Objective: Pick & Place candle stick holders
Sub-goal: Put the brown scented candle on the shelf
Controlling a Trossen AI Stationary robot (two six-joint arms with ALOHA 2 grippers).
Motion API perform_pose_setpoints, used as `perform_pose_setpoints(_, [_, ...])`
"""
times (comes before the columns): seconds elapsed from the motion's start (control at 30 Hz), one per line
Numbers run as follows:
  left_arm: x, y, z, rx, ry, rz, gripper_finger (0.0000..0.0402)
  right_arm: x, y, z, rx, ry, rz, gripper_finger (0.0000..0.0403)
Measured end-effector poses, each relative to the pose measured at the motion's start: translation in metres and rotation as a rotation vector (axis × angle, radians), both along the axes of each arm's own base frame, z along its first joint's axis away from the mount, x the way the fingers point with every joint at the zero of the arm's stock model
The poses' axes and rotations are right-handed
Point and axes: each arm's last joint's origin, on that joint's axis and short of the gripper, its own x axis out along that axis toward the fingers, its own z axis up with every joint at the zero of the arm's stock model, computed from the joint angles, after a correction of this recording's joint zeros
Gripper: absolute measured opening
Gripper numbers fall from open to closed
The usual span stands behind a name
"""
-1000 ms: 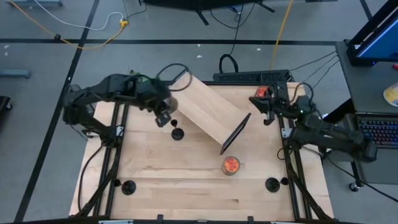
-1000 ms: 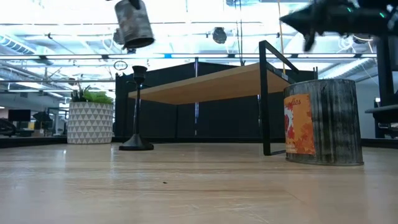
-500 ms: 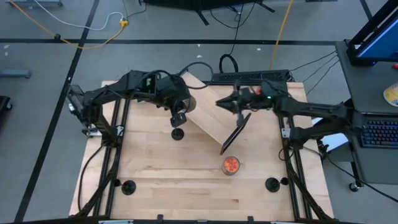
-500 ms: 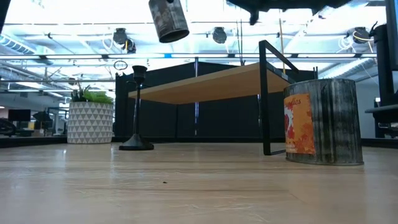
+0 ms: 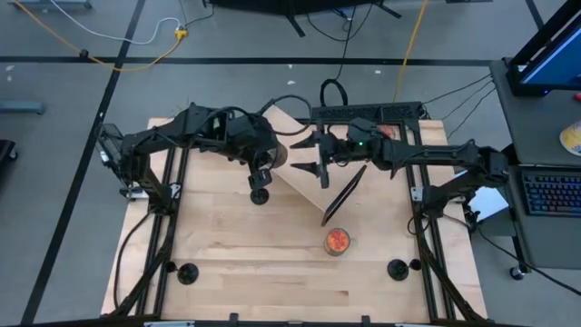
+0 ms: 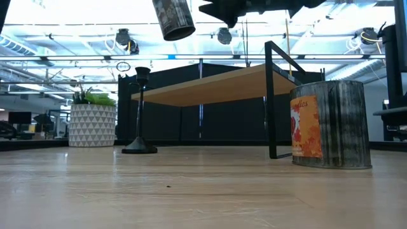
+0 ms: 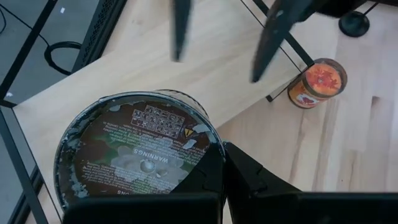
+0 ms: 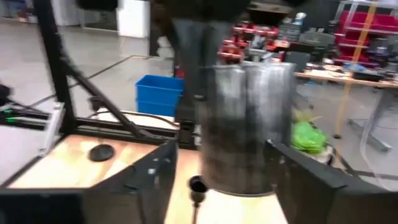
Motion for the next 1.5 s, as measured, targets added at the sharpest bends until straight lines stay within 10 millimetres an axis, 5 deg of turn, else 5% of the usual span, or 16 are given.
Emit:
perform_pose_setpoints(0.43, [0.000,-0.006,0.000,-0.006,-0.001,-0.012,0.0000,0.025,0.000,-0.018,0.066,-0.055,-0.038,0.0353])
perform_pose_setpoints(1.03, [0.009,-0.018,0.007,-0.042,-0.111,-0.104,0.0000,0.029,0.011,-0.018,0.161,-0.080,0.003,0.0357])
perform_pose_setpoints(1.5, [0.030,-0.020,-0.006,-0.044,-0.111,-0.161,0.0000,0.033,0.015,-0.024,0.189,-0.055,0.023,0.0358])
